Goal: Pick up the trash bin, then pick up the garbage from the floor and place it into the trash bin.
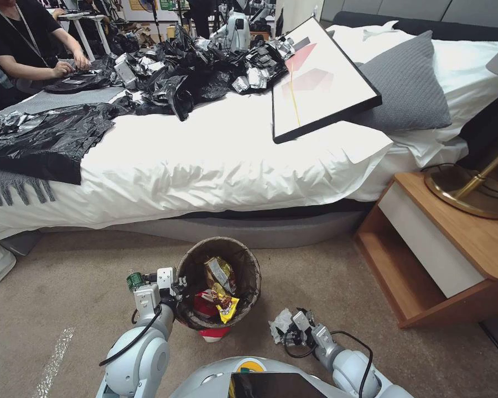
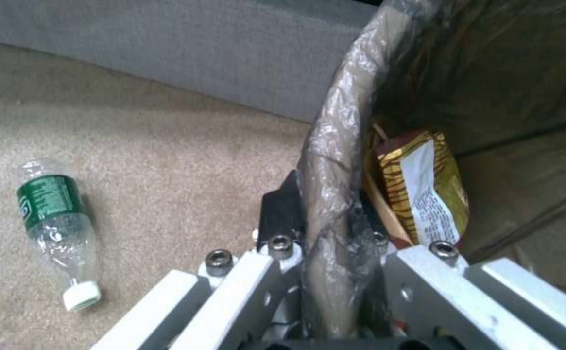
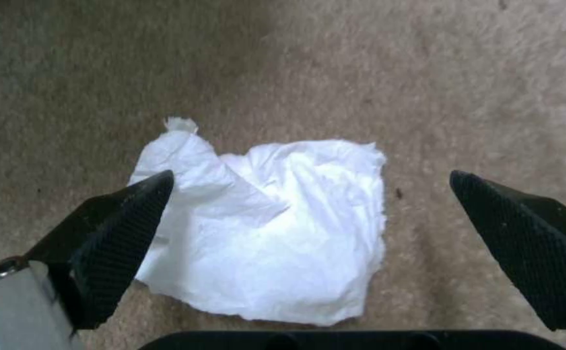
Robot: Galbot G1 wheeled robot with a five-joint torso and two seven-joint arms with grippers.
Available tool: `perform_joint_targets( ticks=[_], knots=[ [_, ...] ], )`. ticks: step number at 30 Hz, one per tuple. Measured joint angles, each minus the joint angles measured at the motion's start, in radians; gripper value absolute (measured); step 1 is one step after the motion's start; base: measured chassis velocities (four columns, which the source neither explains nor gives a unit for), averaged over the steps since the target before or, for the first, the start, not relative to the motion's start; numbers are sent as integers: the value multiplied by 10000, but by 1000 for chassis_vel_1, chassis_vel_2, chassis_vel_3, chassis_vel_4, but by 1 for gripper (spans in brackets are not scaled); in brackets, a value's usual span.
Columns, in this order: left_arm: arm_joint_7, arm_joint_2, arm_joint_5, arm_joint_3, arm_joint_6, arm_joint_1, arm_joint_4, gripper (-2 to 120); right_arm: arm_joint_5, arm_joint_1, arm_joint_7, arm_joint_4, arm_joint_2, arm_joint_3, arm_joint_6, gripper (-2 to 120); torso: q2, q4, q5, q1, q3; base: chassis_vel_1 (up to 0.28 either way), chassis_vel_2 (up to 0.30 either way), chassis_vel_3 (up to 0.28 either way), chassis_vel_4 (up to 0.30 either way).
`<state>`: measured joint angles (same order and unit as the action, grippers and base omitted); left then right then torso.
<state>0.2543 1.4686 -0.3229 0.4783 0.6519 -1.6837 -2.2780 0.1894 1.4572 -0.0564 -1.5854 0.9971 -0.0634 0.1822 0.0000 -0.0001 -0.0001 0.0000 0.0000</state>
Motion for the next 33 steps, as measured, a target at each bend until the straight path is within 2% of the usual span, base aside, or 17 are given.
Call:
perform_joint_targets(
  ticks=[21, 22, 25, 26, 28, 30, 32, 33],
  knots=[
    [-3, 57, 100, -29, -7, -34, -8, 3, -281, -429, -41, 1066, 537, 461, -163, 97, 0, 2, -3, 0, 0, 0, 0, 0, 0],
    [-3, 57, 101, -28, -7, -33, -8, 3, -289, -433, -47, 1082, 548, 464, -178, 92, 0, 2, -4, 0, 0, 0, 0, 0, 0],
    [-3, 58, 101, -28, -7, -34, -9, 3, -298, -437, -51, 1098, 559, 466, -193, 92, 0, 2, -4, 0, 0, 0, 0, 0, 0],
    [-4, 59, 103, -29, -8, -33, -9, 3, -327, -449, -68, 1155, 591, 476, -247, 82, 0, 1, -6, 0, 0, 0, 0, 0, 0],
    [-4, 60, 104, -28, -8, -34, -10, 3, -333, -451, -73, 1167, 598, 477, -259, 80, 0, 1, -6, 0, 0, 0, 0, 0, 0],
    [-6, 65, 110, -28, -10, -34, -11, 3, -366, -461, -110, 1232, 651, 496, -326, 72, 1, 0, -14, 0, -1, 0, 0, 0, 0],
    [-6, 66, 112, -28, -10, -35, -12, 3, -373, -462, -120, 1243, 660, 496, -343, 71, 1, -1, -14, 0, 0, 0, 0, 0, 0],
    [-7, 68, 119, -29, -10, -36, -11, 3, -384, -464, -137, 1261, 673, 498, -362, 67, 1, -1, -14, 0, -1, 0, 0, 0, 0]
  ],
)
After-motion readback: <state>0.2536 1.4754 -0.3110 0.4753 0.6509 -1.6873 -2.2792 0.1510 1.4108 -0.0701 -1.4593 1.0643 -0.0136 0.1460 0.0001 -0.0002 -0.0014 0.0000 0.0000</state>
